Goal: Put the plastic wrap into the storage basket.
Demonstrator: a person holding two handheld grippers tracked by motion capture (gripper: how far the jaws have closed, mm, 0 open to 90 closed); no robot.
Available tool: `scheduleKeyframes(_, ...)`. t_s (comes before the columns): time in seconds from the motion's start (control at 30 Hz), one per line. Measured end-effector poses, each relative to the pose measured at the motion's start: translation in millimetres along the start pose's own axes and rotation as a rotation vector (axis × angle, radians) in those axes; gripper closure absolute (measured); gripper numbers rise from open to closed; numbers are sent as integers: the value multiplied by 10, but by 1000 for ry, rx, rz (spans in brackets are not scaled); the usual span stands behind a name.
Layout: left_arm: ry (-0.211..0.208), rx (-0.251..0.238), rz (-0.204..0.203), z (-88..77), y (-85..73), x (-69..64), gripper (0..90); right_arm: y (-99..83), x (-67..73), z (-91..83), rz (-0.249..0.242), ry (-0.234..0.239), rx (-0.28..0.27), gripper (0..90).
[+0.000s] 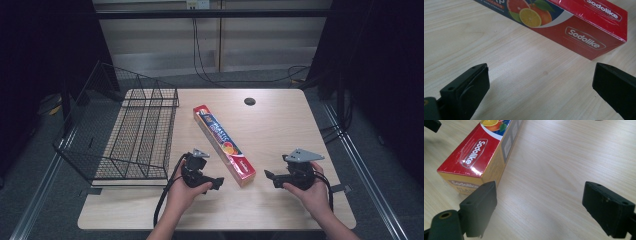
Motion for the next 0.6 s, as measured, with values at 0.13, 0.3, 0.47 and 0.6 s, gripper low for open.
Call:
scheduleKeyframes(0.13,-2,1,-23,-7,14,-2,10,-8,-34,-37,9,-11,-12,94)
scheduleKeyframes(0.3,12,0,-45,7,70,-28,7,-13,-56,-75,26,-11,-20,71)
scheduleKeyframes(0.47,44,3,-55,-21,236,-54,7,-17,-66,-107,24,-8,-25,70)
scheduleKeyframes(0.6,56,8,-92,-33,420,-46,6,-14,-81,-126,36,-10,-35,69)
Point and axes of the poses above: each handheld gripper's, and its own axes: z roughly forward along the jaws, y roughly out of its top, x roughly to its left, the point moved 3 cm from there along z, roughly forward along the jaws, and after that the axes turned 11 degrees about -z, right-handed, at the moved point
